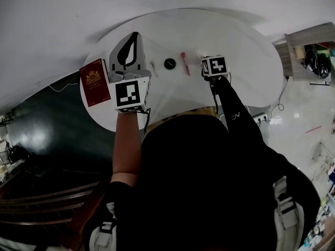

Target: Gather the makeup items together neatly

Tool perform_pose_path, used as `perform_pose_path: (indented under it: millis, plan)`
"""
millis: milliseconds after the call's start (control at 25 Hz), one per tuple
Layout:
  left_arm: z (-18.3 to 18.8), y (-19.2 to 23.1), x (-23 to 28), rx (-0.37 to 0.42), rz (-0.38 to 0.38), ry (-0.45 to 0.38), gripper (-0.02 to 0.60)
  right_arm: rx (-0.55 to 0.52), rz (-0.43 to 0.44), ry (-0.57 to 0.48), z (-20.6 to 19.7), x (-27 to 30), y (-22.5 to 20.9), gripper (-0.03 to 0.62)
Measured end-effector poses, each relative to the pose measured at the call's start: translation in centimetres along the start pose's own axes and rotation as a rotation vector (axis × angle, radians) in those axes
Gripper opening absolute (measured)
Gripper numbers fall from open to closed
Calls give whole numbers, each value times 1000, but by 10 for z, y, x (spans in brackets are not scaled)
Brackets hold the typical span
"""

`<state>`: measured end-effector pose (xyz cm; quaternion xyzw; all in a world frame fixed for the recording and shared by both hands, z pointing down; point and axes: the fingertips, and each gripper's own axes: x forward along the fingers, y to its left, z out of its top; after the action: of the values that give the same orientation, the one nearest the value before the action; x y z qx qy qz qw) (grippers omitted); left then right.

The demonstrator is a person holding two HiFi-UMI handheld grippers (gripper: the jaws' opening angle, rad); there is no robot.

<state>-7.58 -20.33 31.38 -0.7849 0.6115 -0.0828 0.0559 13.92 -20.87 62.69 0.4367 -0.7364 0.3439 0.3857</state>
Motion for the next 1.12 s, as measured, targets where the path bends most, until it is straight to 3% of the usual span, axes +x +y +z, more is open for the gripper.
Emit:
perform_pose_path:
  millis: [200,320,480,680,840,920,1120]
  plan:
    - [8,-5,2,-13,-15,-19,9,5,43,-31,9,-7,6,60]
    - [7,-6,2,-8,-17,-12,9,-3,74,-103,32,-24,9,61]
    - [2,-2,0,30,3,-4,9,-168,168,-299,89,-65,34,61]
    - [5,3,-4,4,28,-4,9,-346,167,-697,161,-149,68,61]
    - [9,8,-9,-1,55,-8,9,-406,163,-937,182,-204,93,61]
    - [8,8,-13,-5,66,-6,9,-424,145,-1010,183,-219,100,61]
    - [10,6,-17,5,86,-15,9,-447,127,-1019,171,-219,93,61]
